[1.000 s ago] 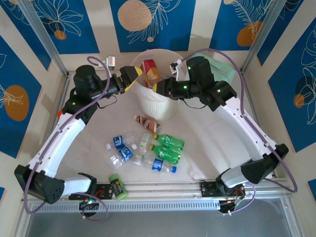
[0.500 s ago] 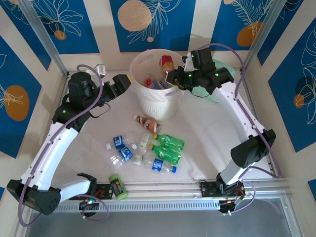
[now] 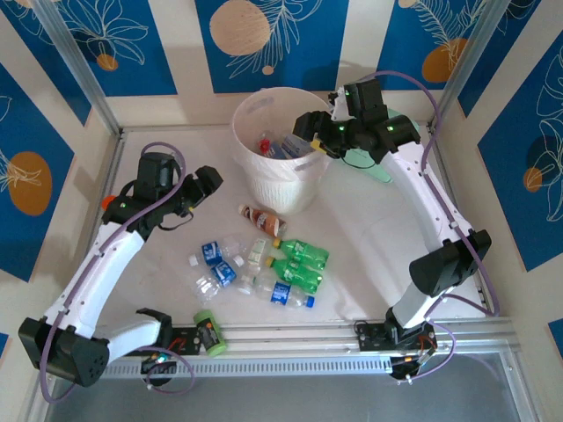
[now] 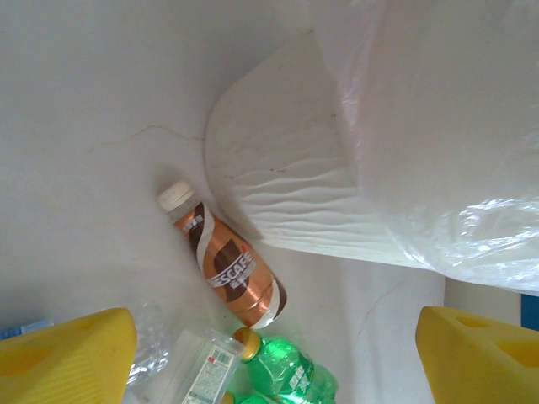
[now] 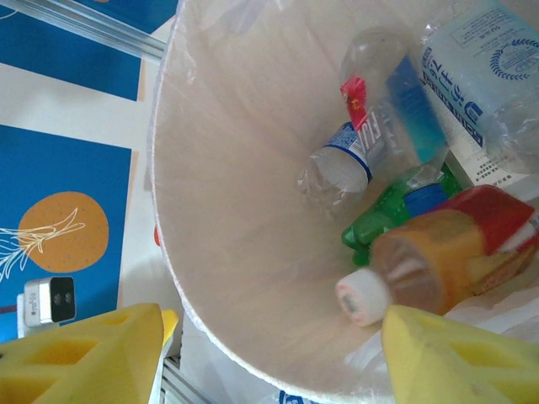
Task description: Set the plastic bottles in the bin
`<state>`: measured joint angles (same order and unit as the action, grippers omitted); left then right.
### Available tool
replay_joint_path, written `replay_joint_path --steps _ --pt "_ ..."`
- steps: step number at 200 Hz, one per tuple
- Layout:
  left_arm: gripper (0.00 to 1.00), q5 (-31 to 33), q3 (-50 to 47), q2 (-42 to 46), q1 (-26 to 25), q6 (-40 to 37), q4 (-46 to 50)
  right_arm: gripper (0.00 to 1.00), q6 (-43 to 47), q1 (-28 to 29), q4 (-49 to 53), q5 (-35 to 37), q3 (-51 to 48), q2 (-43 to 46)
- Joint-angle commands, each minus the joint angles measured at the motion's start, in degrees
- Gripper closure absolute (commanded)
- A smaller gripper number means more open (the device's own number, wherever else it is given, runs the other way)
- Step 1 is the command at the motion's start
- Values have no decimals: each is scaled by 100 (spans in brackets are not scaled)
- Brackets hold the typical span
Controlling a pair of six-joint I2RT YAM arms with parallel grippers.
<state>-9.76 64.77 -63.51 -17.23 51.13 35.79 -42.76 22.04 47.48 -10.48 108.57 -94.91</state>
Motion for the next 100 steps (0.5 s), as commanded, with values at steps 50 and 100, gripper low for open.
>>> replay_joint_path --steps 50,100 --pt "18 179 -246 198 58 -84 369 29 733 642 129 479 -397 1144" --pt "23 -103 -335 -20 60 -95 83 29 1052 1750 171 1376 -2336 2571"
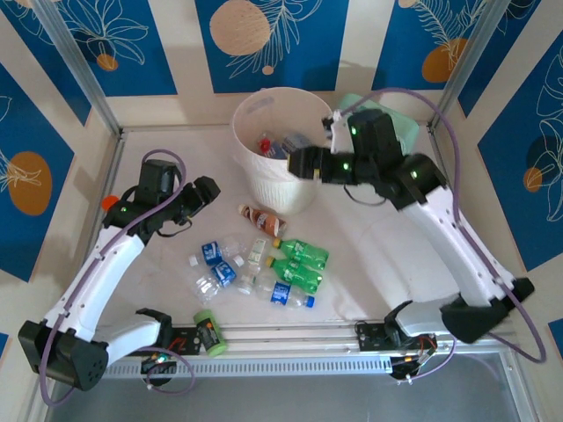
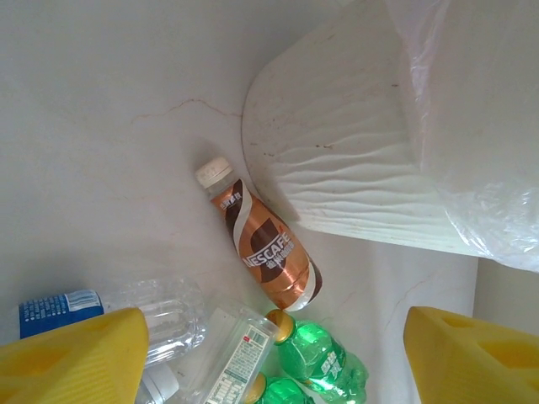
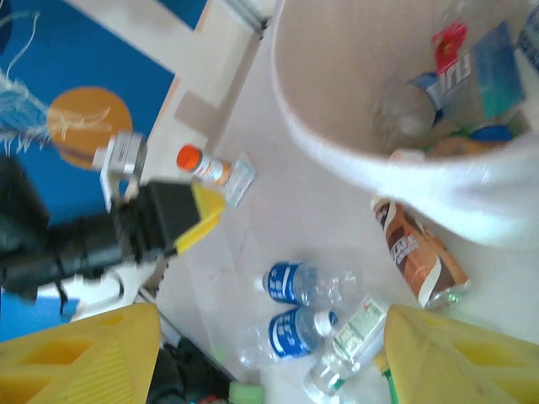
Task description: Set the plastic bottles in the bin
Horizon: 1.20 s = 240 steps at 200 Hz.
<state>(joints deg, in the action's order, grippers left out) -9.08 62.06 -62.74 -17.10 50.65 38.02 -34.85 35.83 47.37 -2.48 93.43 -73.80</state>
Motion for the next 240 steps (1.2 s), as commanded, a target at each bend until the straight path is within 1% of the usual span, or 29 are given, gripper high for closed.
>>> replay_joint_path --steps 1,32,56,76,93,124,144,160,187,206,221,240 --pt "23 -172 -64 -102 44 -47 -143 29 256 393 183 592 -885 488" --pt "23 -183 -72 -160 41 -37 -247 29 111 1035 545 888 -2021 949" --pt "23 -155 -105 -176 48 1 -310 24 93 1624 802 1055 -2599 1009" --pt "24 -155 -176 -195 43 88 -415 23 146 1984 818 953 -2942 905" --pt "24 -151 -229 -212 47 149 -477 22 268 2320 711 684 -3091 665" --pt "24 -51 -349 -211 53 256 -539 22 631 2843 709 451 -3006 -157" --pt "24 59 -491 -167 58 406 -559 21 864 2985 721 430 -2790 -800" --pt "24 91 -618 -117 77 504 -609 21 1047 3111 696 585 -2564 -1251" --pt "23 108 -730 -46 134 512 -594 18 1352 3218 738 997 -2076 -1927" --pt "23 165 -798 15 183 504 -559 16 1560 3247 672 1076 -1798 -2294" --pt "22 298 -881 89 254 530 -488 15 1730 3257 624 1078 -1614 -2550" --pt "21 629 -1003 195 413 674 -172 16 1937 3292 682 1147 -1412 -2855"
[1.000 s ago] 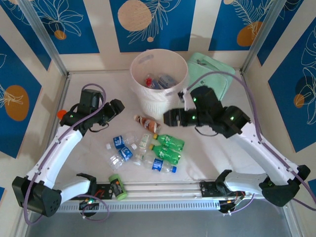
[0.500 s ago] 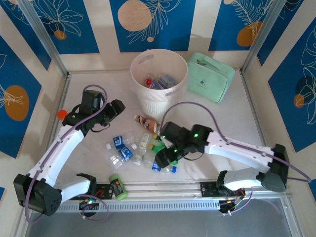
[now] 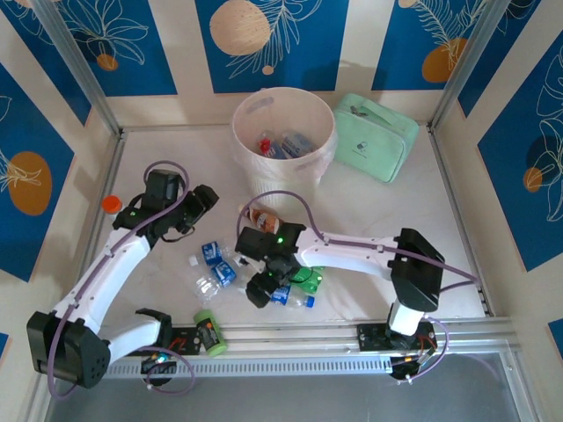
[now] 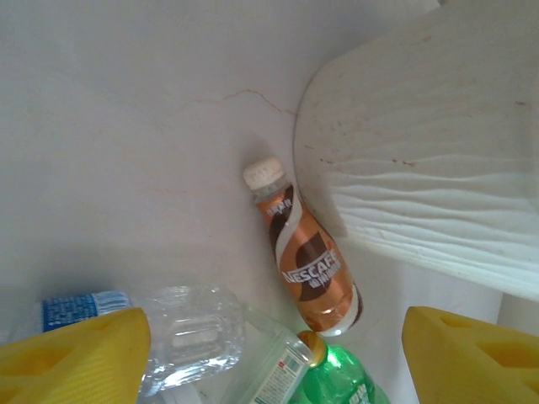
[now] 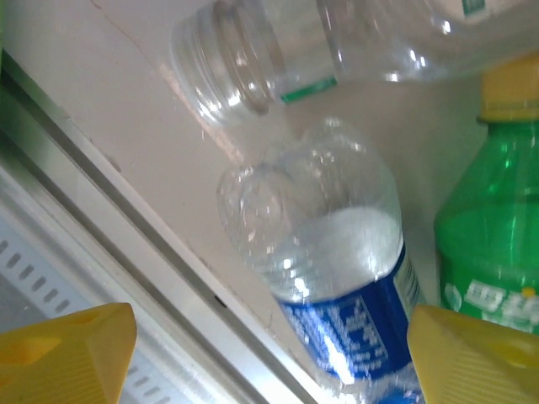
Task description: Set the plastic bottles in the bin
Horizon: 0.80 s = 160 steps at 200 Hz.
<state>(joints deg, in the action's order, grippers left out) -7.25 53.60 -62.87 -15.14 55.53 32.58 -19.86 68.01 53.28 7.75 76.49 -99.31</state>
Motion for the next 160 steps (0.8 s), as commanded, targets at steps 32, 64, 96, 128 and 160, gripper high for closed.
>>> replay_joint_path --steps 32,64,96,128,160 --pt "19 534 -515 469 558 426 501 16 633 116 207 283 463 -669" --pt "19 496 -683 602 668 485 427 17 735 126 296 681 437 -972" --pt "19 427 -746 593 696 517 329 18 782 143 308 1067 445 -1303" --pt "19 426 -755 603 731 518 297 23 751 83 168 1173 408 -1347" --pt "20 425 -755 618 750 496 290 35 715 22 91 1172 441 -1210"
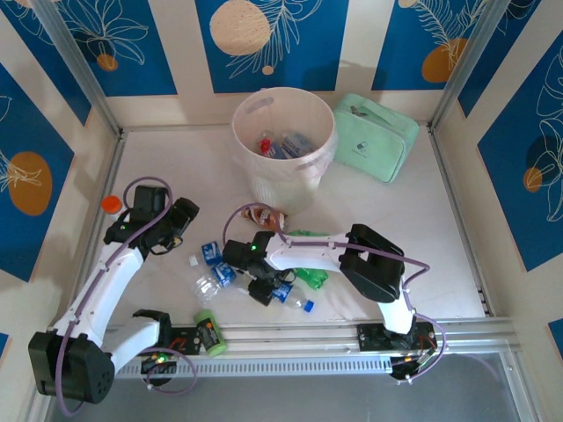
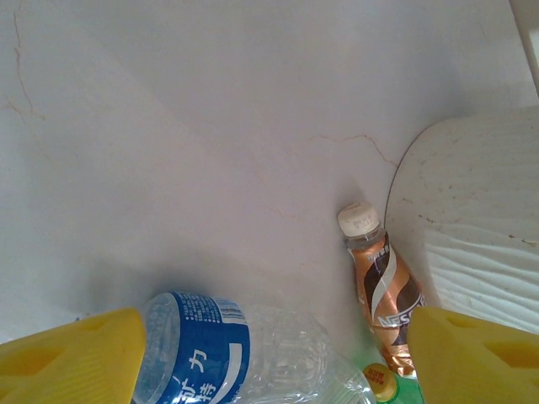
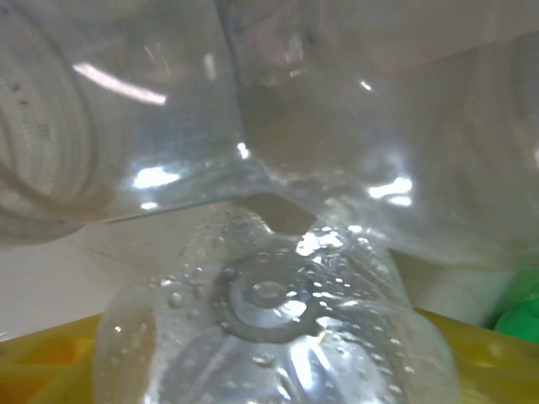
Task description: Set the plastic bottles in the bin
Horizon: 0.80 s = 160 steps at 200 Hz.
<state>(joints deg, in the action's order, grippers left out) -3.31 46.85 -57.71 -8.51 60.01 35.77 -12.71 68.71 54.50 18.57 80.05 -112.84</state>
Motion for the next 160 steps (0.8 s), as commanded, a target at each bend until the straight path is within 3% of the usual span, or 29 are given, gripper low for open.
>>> replay_joint_path --steps 1,32,86,132,160 --pt "20 32 -75 102 87 43 -28 35 -2 -45 -38 88 83 150" --pt "20 87 54 102 93 -99 25 43 -84 -107 -102 89 99 561" --pt "24 -140 577 76 78 -260 -143 43 -491 -595 -325 -190 397 1895" --pt "25 -1041 938 123 -129 -601 -1606 44 -1463 -1648 -1086 -1094 429 3230" --pt "23 -1864 964 57 -516 -629 -3115 43 -2350 -2589 -1860 -2192 113 3986"
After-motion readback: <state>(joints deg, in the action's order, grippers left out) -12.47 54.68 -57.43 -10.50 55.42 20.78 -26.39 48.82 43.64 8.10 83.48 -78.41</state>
